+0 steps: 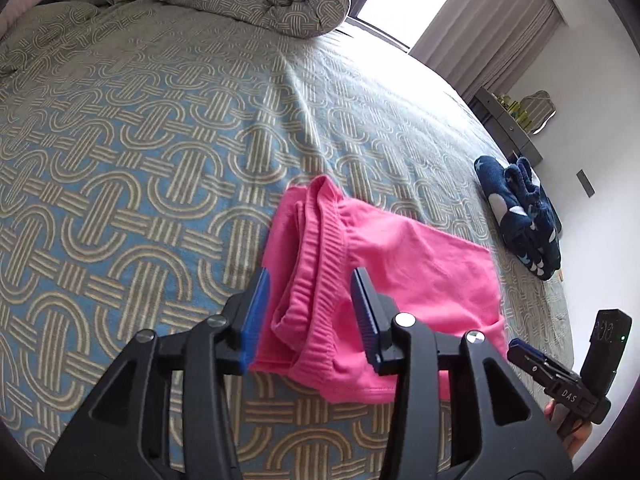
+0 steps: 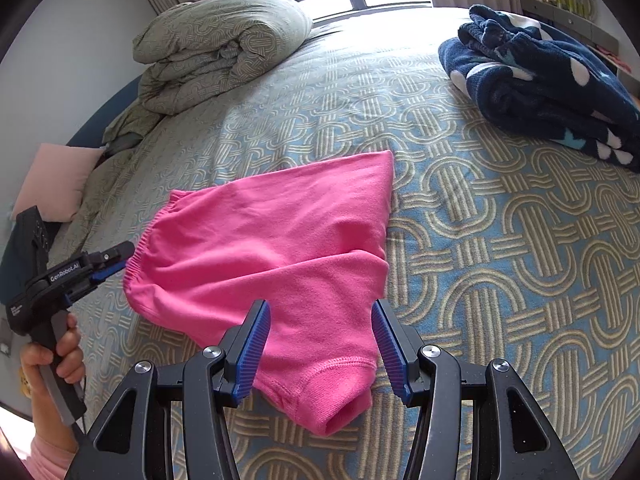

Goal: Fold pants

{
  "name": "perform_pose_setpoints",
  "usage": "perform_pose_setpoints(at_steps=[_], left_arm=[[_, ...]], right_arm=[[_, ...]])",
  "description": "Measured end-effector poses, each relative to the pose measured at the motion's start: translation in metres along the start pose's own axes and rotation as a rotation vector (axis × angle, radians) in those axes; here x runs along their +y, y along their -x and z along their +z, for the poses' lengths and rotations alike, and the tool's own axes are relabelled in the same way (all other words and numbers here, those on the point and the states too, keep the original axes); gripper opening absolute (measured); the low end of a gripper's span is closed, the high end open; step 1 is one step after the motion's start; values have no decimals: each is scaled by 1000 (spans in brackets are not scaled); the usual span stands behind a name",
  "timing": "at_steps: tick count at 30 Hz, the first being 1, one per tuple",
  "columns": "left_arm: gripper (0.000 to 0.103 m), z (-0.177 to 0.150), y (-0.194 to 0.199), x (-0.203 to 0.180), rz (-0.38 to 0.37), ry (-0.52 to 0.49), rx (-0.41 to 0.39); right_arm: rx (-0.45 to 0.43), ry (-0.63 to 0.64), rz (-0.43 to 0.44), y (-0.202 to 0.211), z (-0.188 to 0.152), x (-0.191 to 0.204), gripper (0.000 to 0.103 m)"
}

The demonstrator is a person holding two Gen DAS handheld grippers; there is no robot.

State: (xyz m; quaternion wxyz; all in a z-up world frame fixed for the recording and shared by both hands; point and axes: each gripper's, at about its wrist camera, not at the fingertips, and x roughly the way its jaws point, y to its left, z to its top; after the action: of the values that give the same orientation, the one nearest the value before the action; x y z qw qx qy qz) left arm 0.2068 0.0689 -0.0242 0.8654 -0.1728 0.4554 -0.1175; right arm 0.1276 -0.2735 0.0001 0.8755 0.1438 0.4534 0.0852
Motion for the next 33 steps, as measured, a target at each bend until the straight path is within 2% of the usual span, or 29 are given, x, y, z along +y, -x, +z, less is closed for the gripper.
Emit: perform_pose_setpoints(at_steps=[4,8,13,17,19,21,23,25,26,27,28,29,30,31,33], left_arm=[[46,23,-16,11,5,43,18],[46,32,-39,16,-19,77,76],[46,27,-58,-1,10,5,106],[46,21,-66,-1,-9,15,124],[35,21,-67,-1,-25,10,123],[28,22,-67,-1,-38,10,123],[24,24,-66,-3,-48,-4,108],[23,24,-62,-5,-59,-15,85],[21,24,-61,-6,-62,-17,73],[15,24,-59,-7,-62,-16,59],[15,25,-58,-5,-65,-14,53],[15,25,-58,-5,-66,-7,52],[15,26,-58,-3,-62,-2,54],[15,26,-58,-2,-56,2,56],[15,26,-55,-3,-52,0,46]], right_arm=[[30,-20,64,-11,-1,1,54],[88,16,26,-28,-13,3,54],[97,1,12,-22,-22,-1,54],[140,-9,-10,-17,-22,0,54],[163,-23,-18,-17,-23,-2,54],[151,-51,-22,-9,-20,-7,54],[114,-101,-8,2,-18,-20,54],[124,-166,0,2,-19,-38,53],[138,-212,23,-2,-22,-49,47],[155,-266,72,-8,-25,-60,44],[159,-322,134,-13,-29,-69,44],[145,-359,180,-14,-30,-76,39],[130,-388,232,-16,-31,-81,15],[135,-419,285,-19,-31,-84,11],[129,-435,274,-14,-34,-82,9]])
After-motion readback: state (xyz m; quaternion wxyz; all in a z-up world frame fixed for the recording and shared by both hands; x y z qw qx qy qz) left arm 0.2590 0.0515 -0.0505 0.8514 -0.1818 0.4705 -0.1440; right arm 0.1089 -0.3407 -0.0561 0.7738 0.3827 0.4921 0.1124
